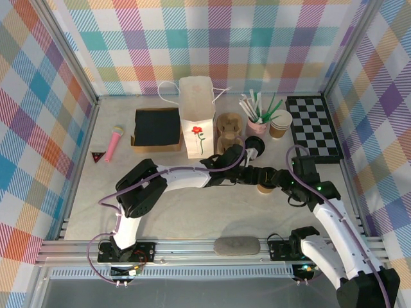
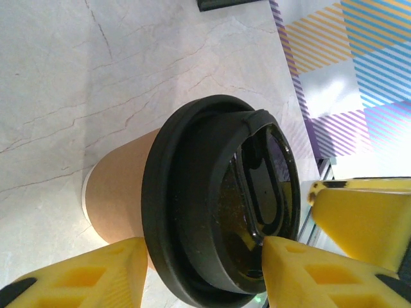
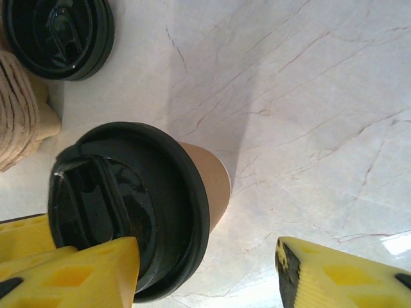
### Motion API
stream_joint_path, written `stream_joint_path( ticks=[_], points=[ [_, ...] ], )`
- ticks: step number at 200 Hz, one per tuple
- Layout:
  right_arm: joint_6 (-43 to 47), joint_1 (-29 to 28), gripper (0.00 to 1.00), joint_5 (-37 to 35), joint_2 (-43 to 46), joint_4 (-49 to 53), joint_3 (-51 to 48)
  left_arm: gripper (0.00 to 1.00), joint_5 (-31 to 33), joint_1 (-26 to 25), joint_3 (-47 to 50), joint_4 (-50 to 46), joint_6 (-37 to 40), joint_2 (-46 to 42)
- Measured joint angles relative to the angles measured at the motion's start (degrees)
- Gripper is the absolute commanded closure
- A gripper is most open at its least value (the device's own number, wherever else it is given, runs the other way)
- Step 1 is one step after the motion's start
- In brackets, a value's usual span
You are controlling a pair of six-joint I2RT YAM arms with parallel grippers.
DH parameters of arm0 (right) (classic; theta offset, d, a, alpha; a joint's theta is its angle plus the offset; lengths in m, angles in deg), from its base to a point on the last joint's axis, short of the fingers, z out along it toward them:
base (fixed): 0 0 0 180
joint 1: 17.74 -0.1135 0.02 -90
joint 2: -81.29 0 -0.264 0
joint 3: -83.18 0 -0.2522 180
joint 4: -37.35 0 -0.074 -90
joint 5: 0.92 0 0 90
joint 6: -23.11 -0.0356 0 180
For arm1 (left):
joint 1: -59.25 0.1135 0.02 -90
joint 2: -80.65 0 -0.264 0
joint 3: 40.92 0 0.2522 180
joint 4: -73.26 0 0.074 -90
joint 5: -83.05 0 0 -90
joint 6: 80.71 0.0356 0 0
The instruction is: Pack the takeout coffee
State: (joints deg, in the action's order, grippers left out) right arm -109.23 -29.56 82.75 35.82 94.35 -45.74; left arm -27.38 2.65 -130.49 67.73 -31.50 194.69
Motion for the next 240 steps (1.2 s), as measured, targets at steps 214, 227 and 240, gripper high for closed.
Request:
stream_joint_path(
  ticks=[214,227,240],
  points=[
    [5.3,0.3,0.37,-0.3,1.3,2.9,6.4,0.45,0.7,-1.0,-5.4,-3.6,-0.2,1.7],
    [5.5,0.3,0.36,0.0,1.3,2.8,6.6,0.45,0.4,-1.3,-5.4,-3.5,-0.2,1.9],
    [5.7,0.3,0.36,0.3,1.3,2.8,6.8,0.44,0.3,-1.6,-5.4,-3.4,-0.2,2.1]
  ],
)
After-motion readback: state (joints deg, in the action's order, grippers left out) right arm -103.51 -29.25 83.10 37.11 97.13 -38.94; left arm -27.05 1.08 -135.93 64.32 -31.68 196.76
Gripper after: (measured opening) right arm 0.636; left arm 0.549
